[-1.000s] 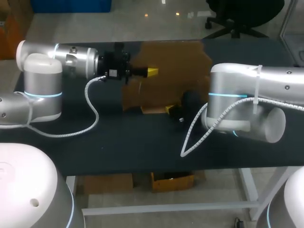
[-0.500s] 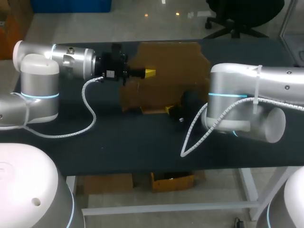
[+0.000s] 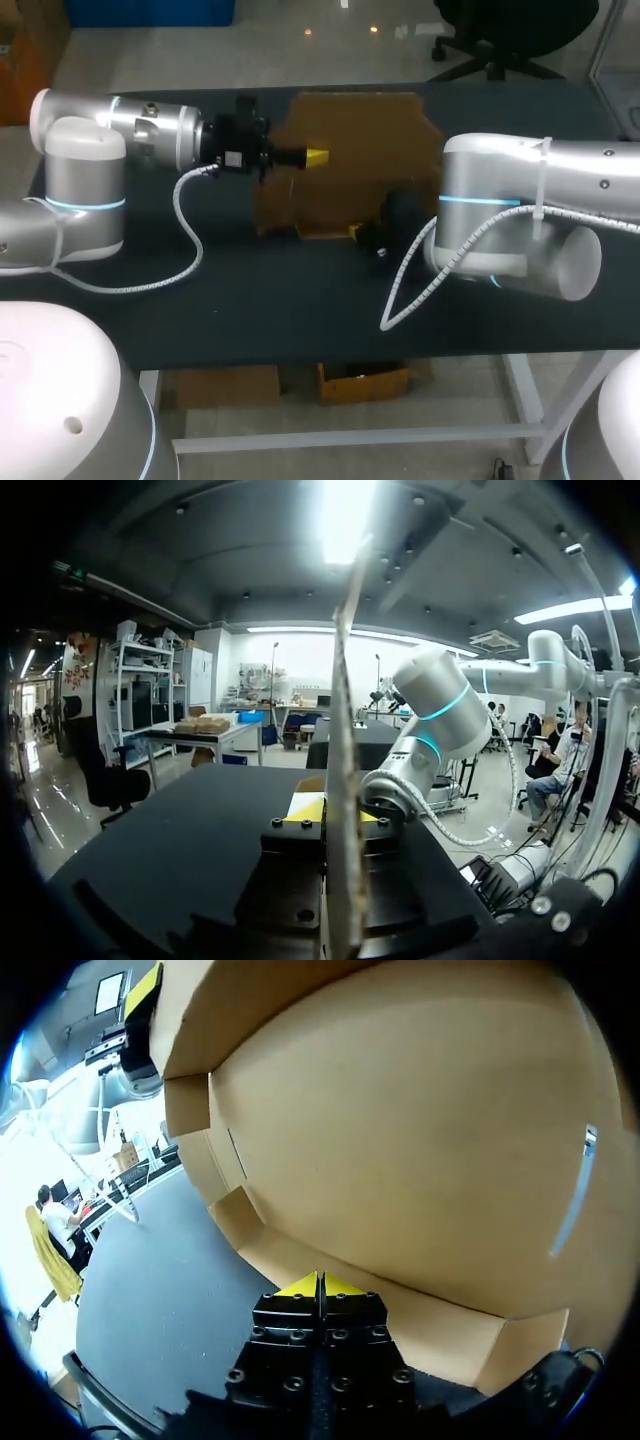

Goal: Assemble the packaging by folding the flat box into shape, placing the metal phone stand inside, and closing the box properly

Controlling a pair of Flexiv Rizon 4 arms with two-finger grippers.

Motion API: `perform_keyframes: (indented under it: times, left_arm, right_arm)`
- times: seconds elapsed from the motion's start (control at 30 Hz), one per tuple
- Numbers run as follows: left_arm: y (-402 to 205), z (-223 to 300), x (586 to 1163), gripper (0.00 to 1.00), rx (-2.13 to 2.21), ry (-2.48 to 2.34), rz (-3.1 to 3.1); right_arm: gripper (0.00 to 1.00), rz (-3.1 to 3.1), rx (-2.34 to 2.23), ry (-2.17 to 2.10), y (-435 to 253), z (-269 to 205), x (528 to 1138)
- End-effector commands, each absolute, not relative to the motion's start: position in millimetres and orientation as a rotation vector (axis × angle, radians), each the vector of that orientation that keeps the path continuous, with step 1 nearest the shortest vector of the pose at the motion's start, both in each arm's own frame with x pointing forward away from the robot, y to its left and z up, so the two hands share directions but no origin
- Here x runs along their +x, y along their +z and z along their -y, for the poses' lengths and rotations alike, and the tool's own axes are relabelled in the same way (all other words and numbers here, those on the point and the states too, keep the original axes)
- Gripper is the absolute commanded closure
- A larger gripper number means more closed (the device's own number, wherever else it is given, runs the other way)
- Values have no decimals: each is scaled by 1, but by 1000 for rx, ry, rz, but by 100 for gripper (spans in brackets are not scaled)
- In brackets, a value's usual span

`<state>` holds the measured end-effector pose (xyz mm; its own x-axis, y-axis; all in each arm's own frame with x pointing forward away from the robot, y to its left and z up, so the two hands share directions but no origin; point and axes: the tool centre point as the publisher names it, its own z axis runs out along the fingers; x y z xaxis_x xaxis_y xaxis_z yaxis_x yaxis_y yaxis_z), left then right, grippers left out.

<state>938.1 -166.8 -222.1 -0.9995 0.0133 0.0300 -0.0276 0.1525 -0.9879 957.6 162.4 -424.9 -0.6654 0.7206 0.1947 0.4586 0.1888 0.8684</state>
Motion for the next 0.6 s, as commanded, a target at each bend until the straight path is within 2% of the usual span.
perform_keyframes:
  times: [0.03, 0.6]
  left_arm:
    - [-229, 167, 940, 100, 15, 2022, 2352]
    - [-230, 166, 936, 100, 25, 2029, 2353]
  right_arm:
    - [100, -2204, 1130, 1467, -430, -165, 958]
    - [100, -2204, 1130, 1467, -430, -165, 958]
